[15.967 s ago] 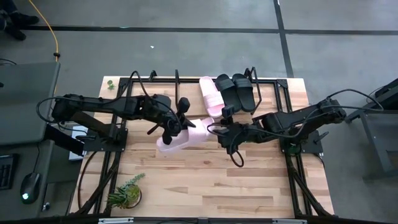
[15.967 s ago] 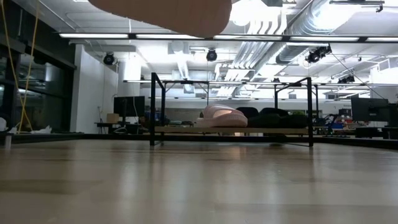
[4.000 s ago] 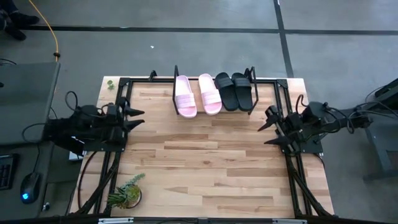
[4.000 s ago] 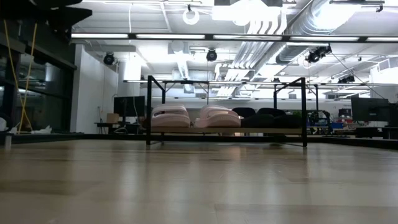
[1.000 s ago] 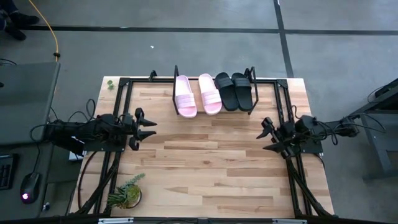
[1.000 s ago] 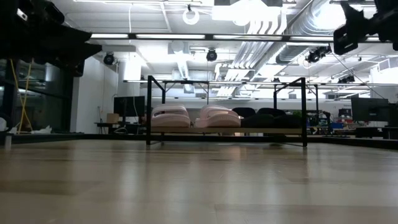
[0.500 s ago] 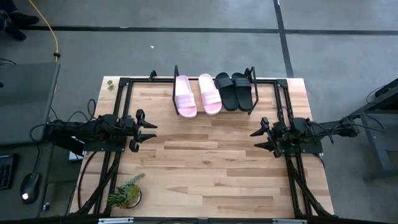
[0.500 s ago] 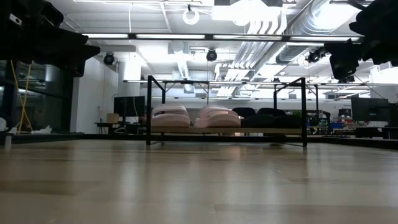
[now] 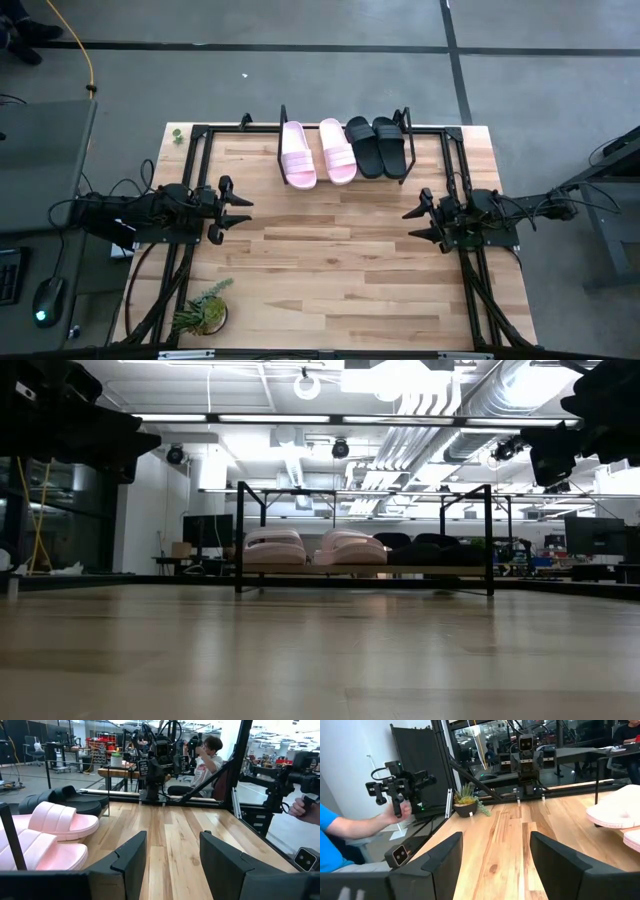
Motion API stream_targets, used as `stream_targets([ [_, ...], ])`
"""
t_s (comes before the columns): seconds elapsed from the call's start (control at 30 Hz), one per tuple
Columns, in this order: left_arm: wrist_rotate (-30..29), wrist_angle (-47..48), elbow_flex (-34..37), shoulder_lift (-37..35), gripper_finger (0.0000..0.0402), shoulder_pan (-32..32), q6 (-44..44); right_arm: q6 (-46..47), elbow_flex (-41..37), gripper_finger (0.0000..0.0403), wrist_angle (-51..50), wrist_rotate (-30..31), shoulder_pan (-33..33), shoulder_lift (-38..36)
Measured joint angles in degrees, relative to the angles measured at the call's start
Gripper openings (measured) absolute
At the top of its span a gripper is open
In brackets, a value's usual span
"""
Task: Pick and place slides into the shelf
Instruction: Return to Home Position
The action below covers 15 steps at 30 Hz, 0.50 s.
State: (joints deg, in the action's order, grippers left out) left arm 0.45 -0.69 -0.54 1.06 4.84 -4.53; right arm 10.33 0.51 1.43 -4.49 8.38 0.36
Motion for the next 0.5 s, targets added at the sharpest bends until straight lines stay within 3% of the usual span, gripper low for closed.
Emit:
stream_targets([
  [0.5,0.0,-0.1,0.0,0.0,0.0168,0.0,0.0,-0.2,0.0,0.0224,0.0,0.0,0.0,0.0],
])
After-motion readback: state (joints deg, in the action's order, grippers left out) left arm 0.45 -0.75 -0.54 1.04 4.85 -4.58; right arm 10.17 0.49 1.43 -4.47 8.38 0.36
